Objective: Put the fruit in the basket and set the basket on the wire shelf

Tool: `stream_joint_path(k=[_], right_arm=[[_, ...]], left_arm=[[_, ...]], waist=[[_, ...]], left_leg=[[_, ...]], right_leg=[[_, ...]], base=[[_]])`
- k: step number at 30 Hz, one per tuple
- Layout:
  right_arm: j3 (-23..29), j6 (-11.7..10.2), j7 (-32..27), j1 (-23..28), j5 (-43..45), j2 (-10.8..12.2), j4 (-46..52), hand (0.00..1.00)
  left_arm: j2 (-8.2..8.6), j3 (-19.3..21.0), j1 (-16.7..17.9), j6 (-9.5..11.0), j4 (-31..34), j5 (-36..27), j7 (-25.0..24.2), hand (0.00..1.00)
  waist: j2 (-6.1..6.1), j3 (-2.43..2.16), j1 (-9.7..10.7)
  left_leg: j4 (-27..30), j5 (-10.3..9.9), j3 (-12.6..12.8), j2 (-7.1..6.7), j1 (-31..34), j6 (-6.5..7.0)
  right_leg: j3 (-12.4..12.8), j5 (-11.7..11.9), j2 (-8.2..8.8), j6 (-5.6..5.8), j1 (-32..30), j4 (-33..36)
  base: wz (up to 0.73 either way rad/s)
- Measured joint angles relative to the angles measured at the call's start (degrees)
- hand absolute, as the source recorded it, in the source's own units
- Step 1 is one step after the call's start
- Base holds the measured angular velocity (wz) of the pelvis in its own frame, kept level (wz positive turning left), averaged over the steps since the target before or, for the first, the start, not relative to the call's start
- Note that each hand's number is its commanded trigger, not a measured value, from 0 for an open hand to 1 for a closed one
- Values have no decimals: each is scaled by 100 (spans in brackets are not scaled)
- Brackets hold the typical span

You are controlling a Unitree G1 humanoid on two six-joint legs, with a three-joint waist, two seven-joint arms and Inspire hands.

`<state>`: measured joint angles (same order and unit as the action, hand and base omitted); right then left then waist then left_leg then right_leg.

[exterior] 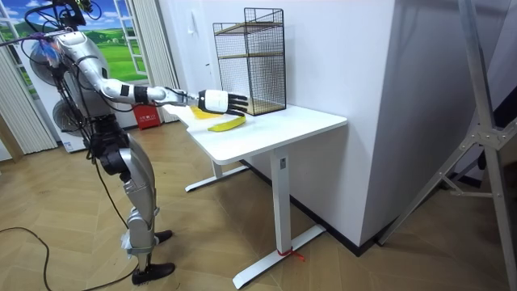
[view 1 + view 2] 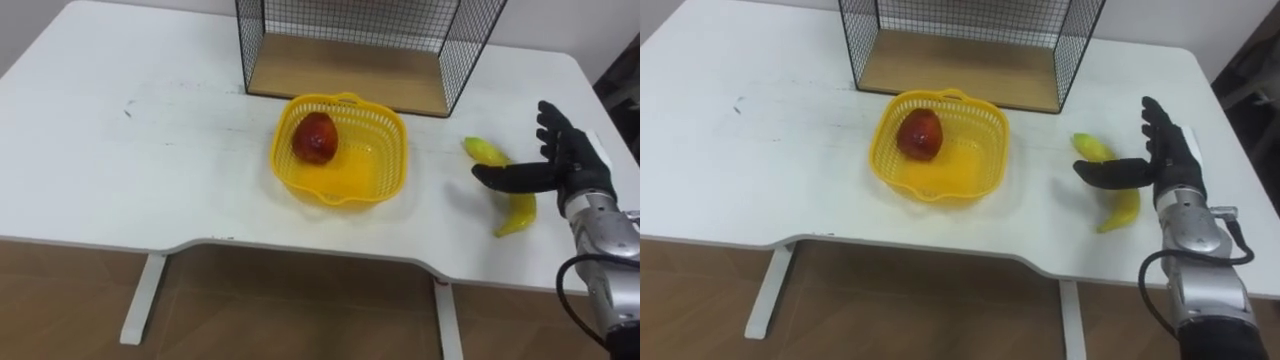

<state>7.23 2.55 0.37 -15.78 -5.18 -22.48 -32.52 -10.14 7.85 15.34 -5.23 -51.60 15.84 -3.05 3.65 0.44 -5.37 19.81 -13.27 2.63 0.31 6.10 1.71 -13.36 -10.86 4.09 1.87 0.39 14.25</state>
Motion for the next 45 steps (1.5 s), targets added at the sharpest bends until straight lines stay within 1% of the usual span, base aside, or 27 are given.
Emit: stream_joint_path(k=[4,9,15,16,18,20,23,27,33,42,45], right_arm=[[23,0,57,-4,-12,-2,-66,0],[26,1,192,-6,-35,-23,-119,0],[24,9,478,-12,-32,-38,-497,0],[24,2,506,-19,-35,-46,-496,0],[20,4,624,-21,-25,-134,-559,0],[20,-5,670,-73,-27,-152,-683,0],[21,-3,678,-119,-9,-157,-792,0],[21,-4,678,-124,1,-159,-853,0],[20,-22,739,-250,50,-192,-1195,0],[22,-10,791,-324,190,-209,-1407,0],[21,-2,808,-343,388,-212,-1405,0]], left_arm=[[-6,1,21,-2,-1,0,-4,0],[-8,7,-16,-66,-22,-12,-11,0],[-13,36,-31,-79,-123,-47,-13,0],[-13,35,-27,-91,-125,-46,-21,0],[-25,32,-59,-105,-129,-46,-43,0],[-45,29,-65,-105,-135,-47,-47,0],[-80,28,-79,-106,-134,-47,-47,0],[-86,28,-77,-126,-134,-44,-42,0],[-90,19,-84,-182,-133,-30,-41,0],[-139,23,-113,-196,-133,2,-47,0],[-149,24,-146,-235,-126,8,-111,0]], waist=[[-15,3,44],[-11,0,38],[-10,-2,47],[-10,-5,58],[4,-13,56],[23,-26,58],[45,-38,68],[34,-32,59],[25,-25,34],[38,-31,16],[32,-29,9]], left_leg=[[38,0,-52,-6,58,0],[43,0,-58,-12,68,0],[42,1,-53,-12,72,1],[43,1,-59,-11,76,1],[43,1,-92,-14,78,1],[44,0,-98,-14,73,1],[51,0,-115,-14,71,0],[73,-1,-137,-14,62,-1],[114,-2,-154,-9,25,-3],[159,-5,-174,-10,26,-4],[175,-6,-177,-7,34,-3]], right_leg=[[-121,0,12,0,-22,18],[-123,-1,19,2,-32,31],[-110,-1,14,1,-28,-5],[-111,0,12,0,-24,-21],[-120,0,9,0,-13,-35],[-122,1,6,-1,1,-45],[-128,2,2,-3,16,-54],[-158,2,0,-4,54,-59],[-209,7,-9,-11,130,-61],[-255,7,-9,-11,170,-66],[-254,7,-11,-11,160,-63]], base=[[9],[0],[0],[0],[0],[0],[0],[4],[3],[2],[0]])
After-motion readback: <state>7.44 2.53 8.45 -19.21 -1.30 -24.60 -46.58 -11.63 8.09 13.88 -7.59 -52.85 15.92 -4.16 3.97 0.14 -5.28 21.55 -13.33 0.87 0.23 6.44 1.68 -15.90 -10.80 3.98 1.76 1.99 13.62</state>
